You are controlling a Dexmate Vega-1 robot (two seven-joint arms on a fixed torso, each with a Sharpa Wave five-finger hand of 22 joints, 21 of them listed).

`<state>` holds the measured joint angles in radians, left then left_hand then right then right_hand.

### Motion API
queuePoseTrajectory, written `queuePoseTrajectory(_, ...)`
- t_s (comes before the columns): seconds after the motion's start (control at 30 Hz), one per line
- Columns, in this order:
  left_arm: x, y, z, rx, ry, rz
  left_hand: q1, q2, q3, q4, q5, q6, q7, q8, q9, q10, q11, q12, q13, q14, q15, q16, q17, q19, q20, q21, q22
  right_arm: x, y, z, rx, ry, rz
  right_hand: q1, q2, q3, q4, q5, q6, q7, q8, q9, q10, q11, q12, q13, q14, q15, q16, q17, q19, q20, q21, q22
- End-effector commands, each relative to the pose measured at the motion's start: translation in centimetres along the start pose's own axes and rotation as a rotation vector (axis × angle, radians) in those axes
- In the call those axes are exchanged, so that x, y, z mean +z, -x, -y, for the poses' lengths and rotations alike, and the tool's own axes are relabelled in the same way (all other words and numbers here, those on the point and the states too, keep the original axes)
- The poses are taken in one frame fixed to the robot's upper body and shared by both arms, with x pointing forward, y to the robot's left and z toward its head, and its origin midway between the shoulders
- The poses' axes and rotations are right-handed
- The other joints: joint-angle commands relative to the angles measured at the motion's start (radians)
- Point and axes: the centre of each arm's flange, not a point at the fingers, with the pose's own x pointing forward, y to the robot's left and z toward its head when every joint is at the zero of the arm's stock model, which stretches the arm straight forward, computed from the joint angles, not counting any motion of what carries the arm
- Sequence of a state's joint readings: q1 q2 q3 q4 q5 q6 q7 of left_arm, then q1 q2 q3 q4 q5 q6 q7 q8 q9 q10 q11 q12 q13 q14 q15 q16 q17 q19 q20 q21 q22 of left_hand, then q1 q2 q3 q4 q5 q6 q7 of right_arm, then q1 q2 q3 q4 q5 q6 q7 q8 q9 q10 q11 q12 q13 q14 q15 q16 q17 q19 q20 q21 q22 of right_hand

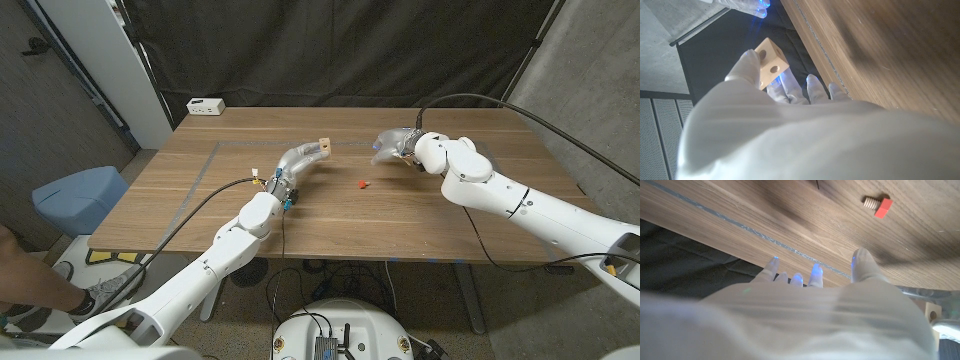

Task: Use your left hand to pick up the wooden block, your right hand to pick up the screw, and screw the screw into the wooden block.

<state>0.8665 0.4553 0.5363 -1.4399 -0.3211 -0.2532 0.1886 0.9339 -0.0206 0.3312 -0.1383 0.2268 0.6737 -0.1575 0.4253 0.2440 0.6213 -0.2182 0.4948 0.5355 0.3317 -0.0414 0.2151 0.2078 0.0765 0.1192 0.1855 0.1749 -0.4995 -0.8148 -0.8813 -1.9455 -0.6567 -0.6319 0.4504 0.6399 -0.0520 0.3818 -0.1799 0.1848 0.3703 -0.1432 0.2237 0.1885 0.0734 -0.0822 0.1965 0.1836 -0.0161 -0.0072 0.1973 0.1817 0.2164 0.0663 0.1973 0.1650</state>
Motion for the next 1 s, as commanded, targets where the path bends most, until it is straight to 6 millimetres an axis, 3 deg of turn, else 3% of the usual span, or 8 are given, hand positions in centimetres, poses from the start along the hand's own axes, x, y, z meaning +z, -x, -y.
queuePoseTrajectory(0.03,-0.1,0.1,-0.7,0.008,-0.001,-0.004,0.005,0.01,-0.005,-0.001,0.004,0.0,-0.002,0.004,0.002,0.0,0.001,-0.007,0.006,0.0,-0.078,0.01,0.005,-0.005,0.002,0.003,0.001,1.2,0.6,-0.2,0.011,0.043,0.025,0.022,-0.004,0.01,-0.002,0.004,0.015,-0.005,0.007,0.006,0.0,-0.002,-0.003,0.005,0.003,0.008,0.005,0.003,0.007,0.005,-0.004,0.003)
queuePoseTrajectory(1.0,-0.3,-0.2,-1.9,0.011,0.023,-0.002,0.009,0.013,-0.01,-0.005,0.006,0.009,-0.001,0.011,0.0,0.002,0.001,-0.015,0.011,-0.005,-0.078,0.012,0.006,-0.009,0.002,0.005,0.001,3.1,1.5,-1.3,-0.047,0.15,0.155,0.099,-0.054,0.024,-0.006,0.002,0.058,-0.018,0.03,0.018,0.014,-0.011,-0.003,0.007,0.039,-0.008,0.011,0.004,0.051,-0.003,0.002,0.003)
